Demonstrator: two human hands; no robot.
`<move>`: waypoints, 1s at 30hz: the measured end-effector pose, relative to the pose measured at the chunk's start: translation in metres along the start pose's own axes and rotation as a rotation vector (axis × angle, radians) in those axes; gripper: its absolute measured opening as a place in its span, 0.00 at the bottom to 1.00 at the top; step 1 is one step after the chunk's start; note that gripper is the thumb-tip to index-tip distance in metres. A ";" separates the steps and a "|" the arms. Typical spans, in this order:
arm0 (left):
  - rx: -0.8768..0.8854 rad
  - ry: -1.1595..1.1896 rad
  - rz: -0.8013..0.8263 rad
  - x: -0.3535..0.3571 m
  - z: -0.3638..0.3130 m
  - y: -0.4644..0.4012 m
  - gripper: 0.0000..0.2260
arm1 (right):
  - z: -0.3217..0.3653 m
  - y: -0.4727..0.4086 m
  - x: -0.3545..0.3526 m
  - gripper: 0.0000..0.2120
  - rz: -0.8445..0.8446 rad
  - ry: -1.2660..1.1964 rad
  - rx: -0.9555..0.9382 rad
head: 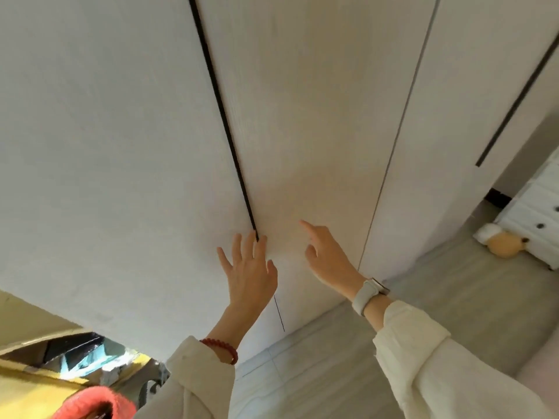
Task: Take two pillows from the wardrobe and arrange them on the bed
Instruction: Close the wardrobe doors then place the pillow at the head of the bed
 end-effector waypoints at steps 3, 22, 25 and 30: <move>0.098 0.159 0.246 0.063 -0.046 0.035 0.20 | -0.087 0.082 -0.009 0.22 -0.094 -0.046 0.312; 1.561 0.214 0.971 0.228 -0.536 0.486 0.18 | -0.299 0.750 -0.089 0.23 -1.640 -0.632 1.514; 1.630 0.190 0.973 0.262 -0.598 0.539 0.21 | -0.360 0.773 -0.090 0.31 -1.846 -1.030 1.385; 1.605 0.157 1.032 0.302 -0.635 0.568 0.23 | -0.434 0.782 -0.100 0.42 -2.036 -1.428 1.442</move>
Point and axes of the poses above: each hand's wrist, its own y-axis away from the middle knuckle, its own x-axis out of the palm, z = x × y, the point moved 9 cm from there along -y, towards the middle knuckle
